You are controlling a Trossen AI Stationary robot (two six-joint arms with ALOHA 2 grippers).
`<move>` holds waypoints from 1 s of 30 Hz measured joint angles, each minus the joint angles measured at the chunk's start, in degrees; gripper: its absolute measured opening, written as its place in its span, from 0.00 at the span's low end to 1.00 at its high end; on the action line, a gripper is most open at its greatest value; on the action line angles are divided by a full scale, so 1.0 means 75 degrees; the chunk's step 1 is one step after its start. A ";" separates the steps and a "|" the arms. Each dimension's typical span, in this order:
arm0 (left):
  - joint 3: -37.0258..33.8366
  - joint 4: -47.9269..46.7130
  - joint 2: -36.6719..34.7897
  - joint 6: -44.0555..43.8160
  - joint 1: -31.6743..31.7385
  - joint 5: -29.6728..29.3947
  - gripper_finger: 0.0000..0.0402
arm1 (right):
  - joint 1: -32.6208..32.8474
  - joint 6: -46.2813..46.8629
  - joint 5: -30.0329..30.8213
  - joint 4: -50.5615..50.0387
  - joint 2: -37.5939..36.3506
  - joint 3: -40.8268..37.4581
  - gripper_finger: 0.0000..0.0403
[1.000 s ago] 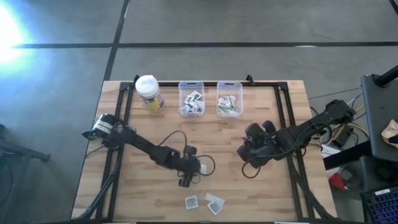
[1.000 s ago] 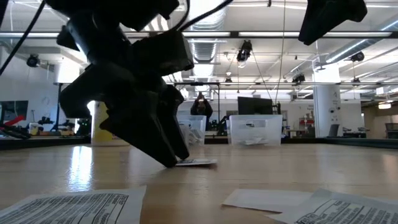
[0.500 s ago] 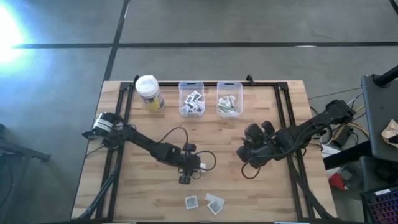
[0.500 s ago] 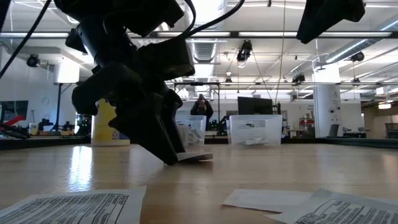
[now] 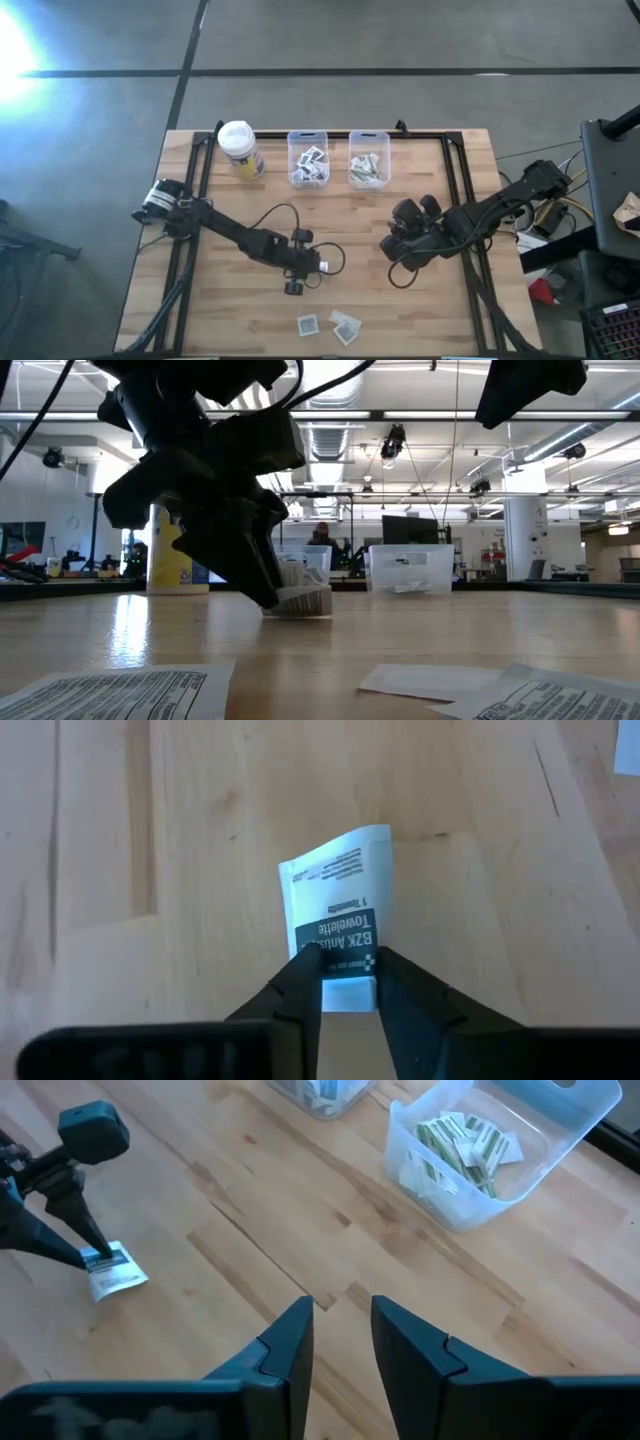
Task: Pick & Place First Aid Supplies
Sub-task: Put the towelette pack into the left transparent bin
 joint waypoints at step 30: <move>0.0017 -0.1306 -0.2015 0.1626 0.1190 -0.3057 0.01 | 0.0775 0.0090 -0.0027 0.0470 0.0006 -0.0009 0.21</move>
